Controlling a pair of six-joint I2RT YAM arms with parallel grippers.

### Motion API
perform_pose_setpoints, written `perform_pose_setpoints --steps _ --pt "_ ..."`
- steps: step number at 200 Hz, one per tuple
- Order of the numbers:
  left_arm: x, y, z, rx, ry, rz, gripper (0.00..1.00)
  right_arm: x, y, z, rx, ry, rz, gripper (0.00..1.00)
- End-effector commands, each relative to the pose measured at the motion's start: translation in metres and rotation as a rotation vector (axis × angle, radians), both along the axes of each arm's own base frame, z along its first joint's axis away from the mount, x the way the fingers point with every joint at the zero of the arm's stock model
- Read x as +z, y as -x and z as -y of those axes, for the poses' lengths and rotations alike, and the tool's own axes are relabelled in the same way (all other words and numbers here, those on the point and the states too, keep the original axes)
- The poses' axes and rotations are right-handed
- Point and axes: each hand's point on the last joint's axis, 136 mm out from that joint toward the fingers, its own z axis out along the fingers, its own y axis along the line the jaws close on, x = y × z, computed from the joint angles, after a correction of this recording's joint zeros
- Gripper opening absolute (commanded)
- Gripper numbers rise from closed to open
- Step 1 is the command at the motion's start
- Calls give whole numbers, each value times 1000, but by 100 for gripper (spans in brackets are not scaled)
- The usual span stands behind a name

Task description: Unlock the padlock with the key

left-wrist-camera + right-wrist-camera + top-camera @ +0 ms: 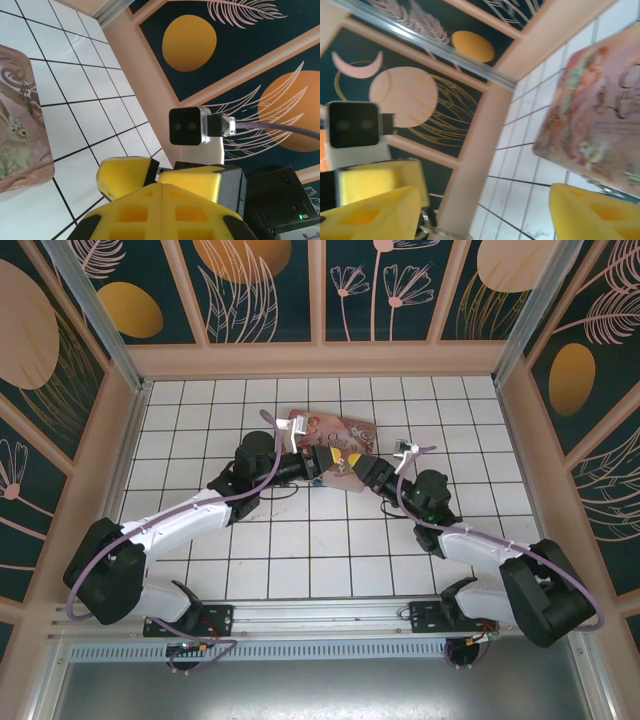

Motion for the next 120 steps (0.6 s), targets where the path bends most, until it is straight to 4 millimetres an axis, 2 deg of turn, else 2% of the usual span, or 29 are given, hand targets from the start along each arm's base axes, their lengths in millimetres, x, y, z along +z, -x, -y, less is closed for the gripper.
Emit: perform_pose_setpoints --steps 1,20,33,66,102,120 --pt "8 -2 6 -36 18 26 0 34 14 -2 36 -72 140 61" --pt "3 -3 10 -54 29 6 0 35 18 -2 45 -72 160 58" --pt "0 -3 13 -63 43 -10 0 34 20 -3 58 -78 166 52" --pt "-3 -3 17 -86 65 -32 0 32 29 -2 75 -88 181 50" --pt "-5 -3 18 -96 75 -47 0 26 29 -2 78 -76 169 49" --pt "-5 -2 19 -100 78 -48 0 25 28 -3 83 -79 168 45"
